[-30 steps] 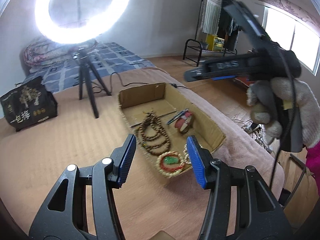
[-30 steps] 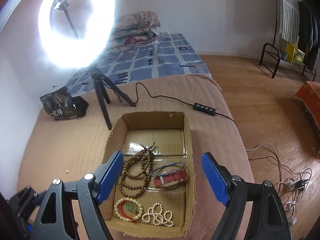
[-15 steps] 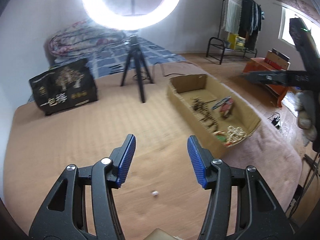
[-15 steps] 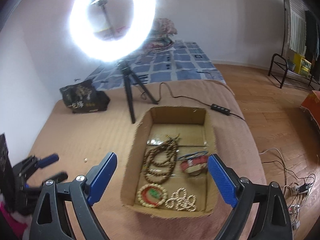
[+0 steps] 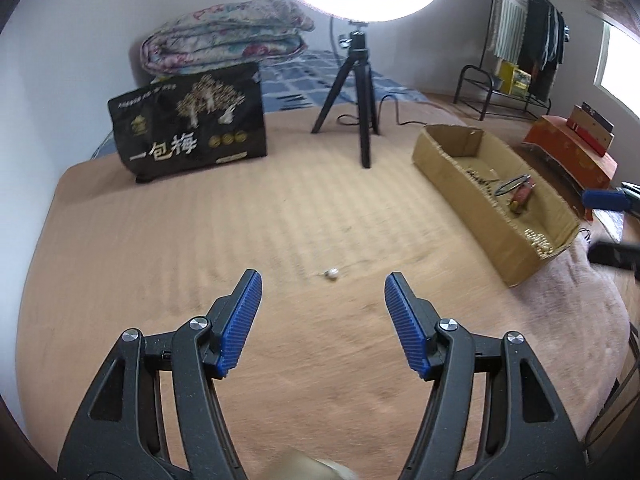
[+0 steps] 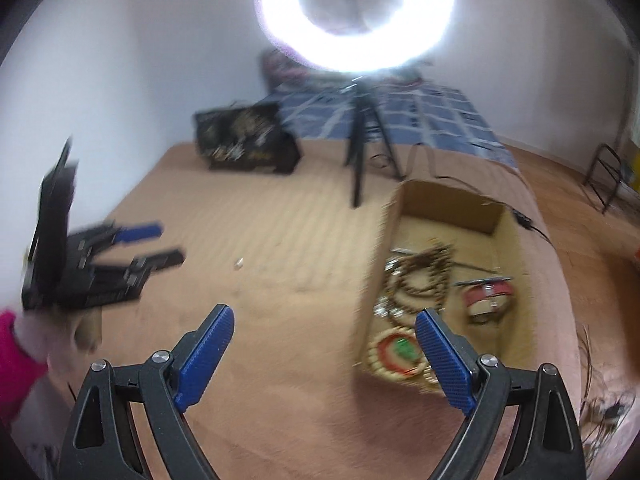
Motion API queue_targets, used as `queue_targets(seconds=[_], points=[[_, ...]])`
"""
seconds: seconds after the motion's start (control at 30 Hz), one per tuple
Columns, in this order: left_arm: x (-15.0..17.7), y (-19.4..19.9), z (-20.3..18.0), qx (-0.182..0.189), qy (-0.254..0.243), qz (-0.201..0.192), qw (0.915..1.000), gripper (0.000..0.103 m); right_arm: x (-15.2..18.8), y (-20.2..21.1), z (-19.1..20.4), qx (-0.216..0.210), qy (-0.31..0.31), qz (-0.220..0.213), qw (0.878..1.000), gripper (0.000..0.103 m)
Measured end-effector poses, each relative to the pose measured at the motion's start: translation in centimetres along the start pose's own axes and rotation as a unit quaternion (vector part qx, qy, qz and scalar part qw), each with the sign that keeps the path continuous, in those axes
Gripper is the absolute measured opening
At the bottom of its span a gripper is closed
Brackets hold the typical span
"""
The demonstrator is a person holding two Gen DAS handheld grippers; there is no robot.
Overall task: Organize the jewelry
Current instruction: 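Withdraw both tools from the box toward the loose pearl earrings, then close the left tool on one pearl earring while the right tool grasps the other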
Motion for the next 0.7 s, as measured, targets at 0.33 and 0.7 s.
queue_targets(seconds=[0.33, 0.7], points=[[1.3, -2.4, 0.2, 0.026, -0.016, 0.009, 0.9995, 0.060, 3.4, -3.1, 6.3, -0.038, 0.083, 0.031, 0.995, 0.078], [0.9, -6.7, 0.6, 0.047, 0.006, 0.032, 0.9984, 0.038, 4.9, -7.1, 8.3, -0.081, 0.076, 0.058, 0.992, 0.057]])
Point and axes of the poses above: each gripper's, at about its wrist camera, not at the fingertips, and y roughly against the way its jaws point, z to its left, x to its underside, the point moved 4 cm from there along -y, roughly the way its jaws point, and after that the axes turned 8 degrees about x, right-handed, at the moved point
